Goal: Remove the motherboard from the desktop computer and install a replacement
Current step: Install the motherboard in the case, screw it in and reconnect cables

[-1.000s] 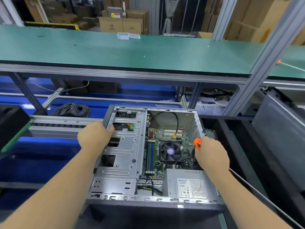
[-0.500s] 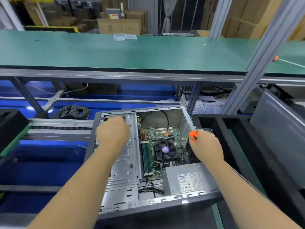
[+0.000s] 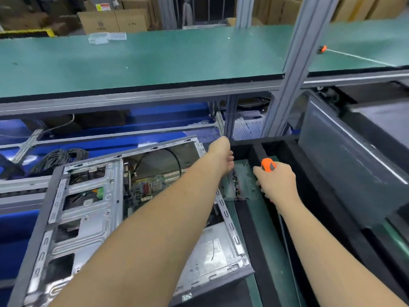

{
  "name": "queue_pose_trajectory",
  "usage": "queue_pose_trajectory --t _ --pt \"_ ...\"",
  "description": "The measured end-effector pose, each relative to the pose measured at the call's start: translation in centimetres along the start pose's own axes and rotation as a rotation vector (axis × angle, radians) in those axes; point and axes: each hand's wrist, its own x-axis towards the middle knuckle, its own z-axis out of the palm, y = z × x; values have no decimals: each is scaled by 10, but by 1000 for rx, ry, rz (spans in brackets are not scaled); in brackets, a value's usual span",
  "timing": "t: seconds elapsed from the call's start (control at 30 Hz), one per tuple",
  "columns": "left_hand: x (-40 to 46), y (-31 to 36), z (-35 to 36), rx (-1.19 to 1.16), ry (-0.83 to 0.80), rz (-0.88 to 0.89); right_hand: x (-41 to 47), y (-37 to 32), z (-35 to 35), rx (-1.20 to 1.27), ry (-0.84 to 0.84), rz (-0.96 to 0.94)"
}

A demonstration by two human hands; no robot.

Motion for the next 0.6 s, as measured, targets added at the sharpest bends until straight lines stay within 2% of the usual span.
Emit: queue_pose_trajectory --t 0.1,0.27,0.4,0.5,0.6 --pt "8 0 8 64 6 -40 8 7 -7 12 -7 6" --pt "16 -6 5 69 -130 -86 14 15 -12 32 -40 10" --pt "10 -6 -6 126 -161 -35 12 20 -13 37 -44 32" --pt "1 0 -14 376 -127 184 10 28 -11 -13 -53 47" --pt "-11 10 -33 839 -4 665 16 36 -5 -87 -55 83"
